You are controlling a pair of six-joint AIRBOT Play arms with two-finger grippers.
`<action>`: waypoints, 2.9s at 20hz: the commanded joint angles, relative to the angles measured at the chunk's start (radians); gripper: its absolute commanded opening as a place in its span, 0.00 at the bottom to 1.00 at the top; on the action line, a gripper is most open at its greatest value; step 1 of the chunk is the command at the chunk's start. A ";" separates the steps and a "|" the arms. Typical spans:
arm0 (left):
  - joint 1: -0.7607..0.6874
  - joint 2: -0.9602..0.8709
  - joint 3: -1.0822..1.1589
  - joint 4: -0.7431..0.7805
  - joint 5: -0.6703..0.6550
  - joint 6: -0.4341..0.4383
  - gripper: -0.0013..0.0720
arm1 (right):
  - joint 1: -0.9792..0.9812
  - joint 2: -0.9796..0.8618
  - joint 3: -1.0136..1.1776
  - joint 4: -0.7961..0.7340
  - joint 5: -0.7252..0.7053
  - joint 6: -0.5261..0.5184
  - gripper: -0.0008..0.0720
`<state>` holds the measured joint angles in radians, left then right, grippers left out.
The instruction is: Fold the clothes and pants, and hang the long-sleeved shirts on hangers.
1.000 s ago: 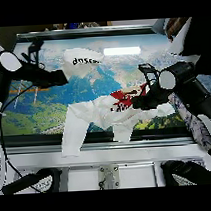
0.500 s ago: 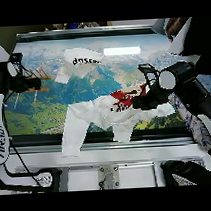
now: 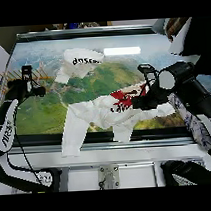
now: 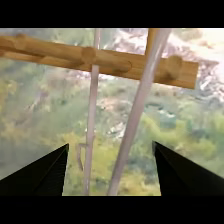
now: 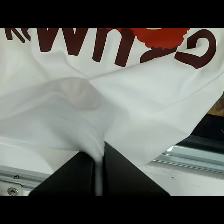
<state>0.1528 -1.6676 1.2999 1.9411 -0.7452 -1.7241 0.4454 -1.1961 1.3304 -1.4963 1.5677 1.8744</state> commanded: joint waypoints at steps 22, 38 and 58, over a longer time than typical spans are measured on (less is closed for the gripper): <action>0.030 -0.140 0.047 0.055 -0.015 -0.002 0.48 | 0.001 -0.001 0.000 0.000 0.000 0.000 0.05; 0.024 -0.069 0.149 0.056 -0.120 0.018 0.04 | 0.001 -0.001 0.000 0.000 0.000 0.000 0.05; -0.238 0.367 0.149 -0.509 -0.436 0.888 0.04 | 0.001 -0.001 0.000 0.000 0.000 0.000 0.05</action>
<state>-0.0578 -1.3647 1.4475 1.7496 -1.0042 -1.2587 0.4454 -1.1965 1.3304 -1.4960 1.5677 1.8740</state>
